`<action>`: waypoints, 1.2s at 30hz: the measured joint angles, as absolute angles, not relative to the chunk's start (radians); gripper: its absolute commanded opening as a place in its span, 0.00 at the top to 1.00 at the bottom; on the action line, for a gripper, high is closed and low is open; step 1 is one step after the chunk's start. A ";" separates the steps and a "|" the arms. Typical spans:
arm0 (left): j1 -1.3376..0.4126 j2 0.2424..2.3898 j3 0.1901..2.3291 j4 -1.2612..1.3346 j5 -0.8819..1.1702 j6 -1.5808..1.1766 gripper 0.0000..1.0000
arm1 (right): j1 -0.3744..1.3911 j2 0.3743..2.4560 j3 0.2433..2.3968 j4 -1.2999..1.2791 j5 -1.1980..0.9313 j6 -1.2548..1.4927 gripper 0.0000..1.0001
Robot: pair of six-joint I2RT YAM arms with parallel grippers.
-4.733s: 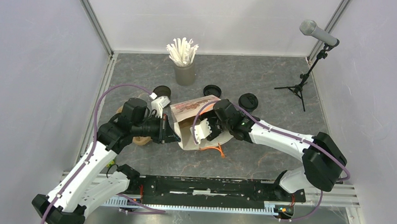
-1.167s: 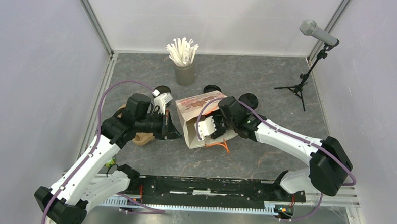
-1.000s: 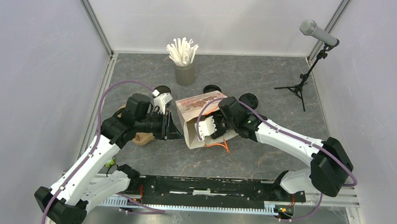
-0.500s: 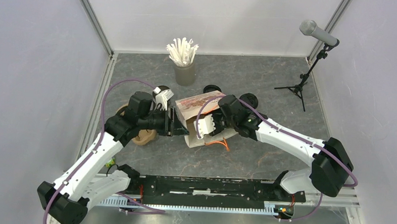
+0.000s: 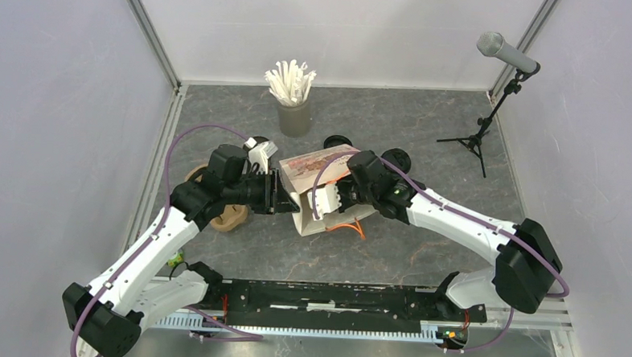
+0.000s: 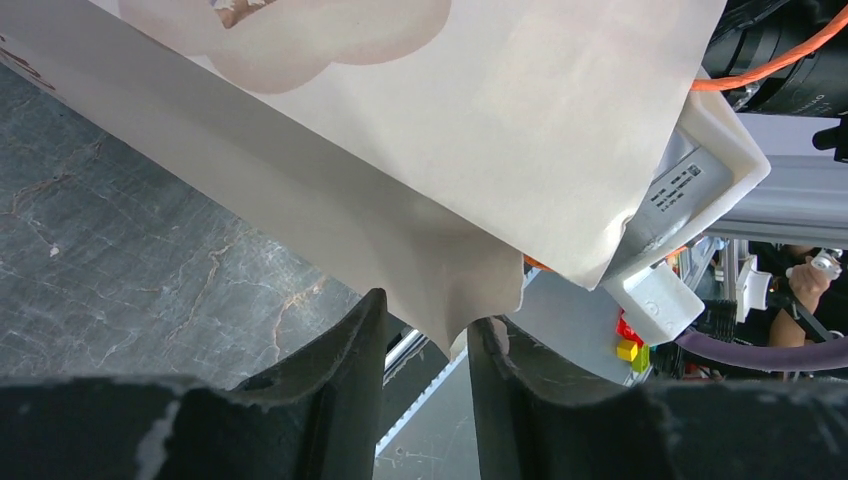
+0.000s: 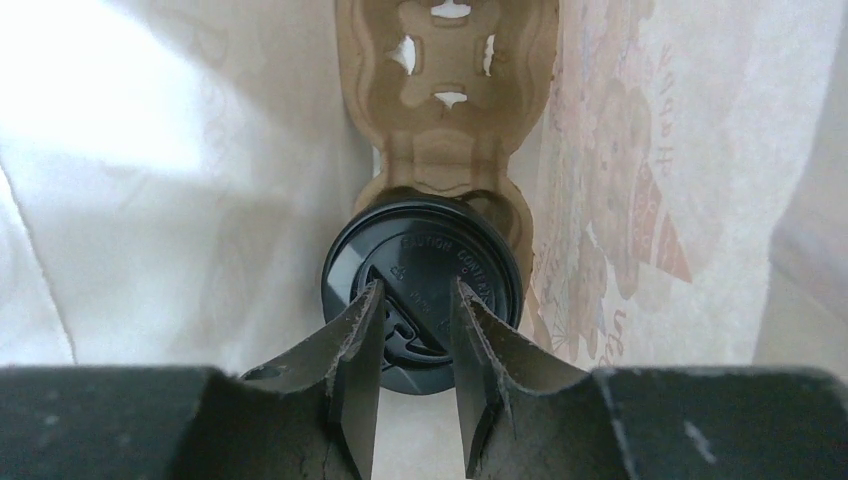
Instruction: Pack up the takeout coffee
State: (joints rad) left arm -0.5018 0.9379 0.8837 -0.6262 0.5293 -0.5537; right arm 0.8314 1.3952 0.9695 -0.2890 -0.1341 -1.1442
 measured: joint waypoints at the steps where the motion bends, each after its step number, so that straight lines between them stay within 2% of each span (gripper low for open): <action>1: -0.503 0.938 0.884 -0.626 0.529 -0.554 0.57 | 0.831 1.396 0.970 -0.283 -0.136 -1.142 0.66; 3: -0.506 0.938 0.884 -0.627 0.528 -0.554 0.58 | 0.833 1.401 0.970 -0.272 -0.138 -1.139 0.68; 8: -0.506 0.938 0.885 -0.628 0.526 -0.554 0.72 | 0.834 1.412 0.968 -0.235 -0.133 -1.139 0.72; 12: -0.506 0.938 0.886 -0.629 0.527 -0.554 0.78 | 0.833 1.420 0.963 -0.192 -0.126 -1.142 0.73; 36: -0.506 0.937 0.892 -0.633 0.527 -0.554 0.82 | 0.793 1.451 0.834 0.065 -0.027 -1.149 0.77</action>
State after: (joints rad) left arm -0.5064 0.9375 0.8917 -0.6327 0.5266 -0.5537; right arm 0.7933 1.4509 0.8345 0.0647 -0.0273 -1.1488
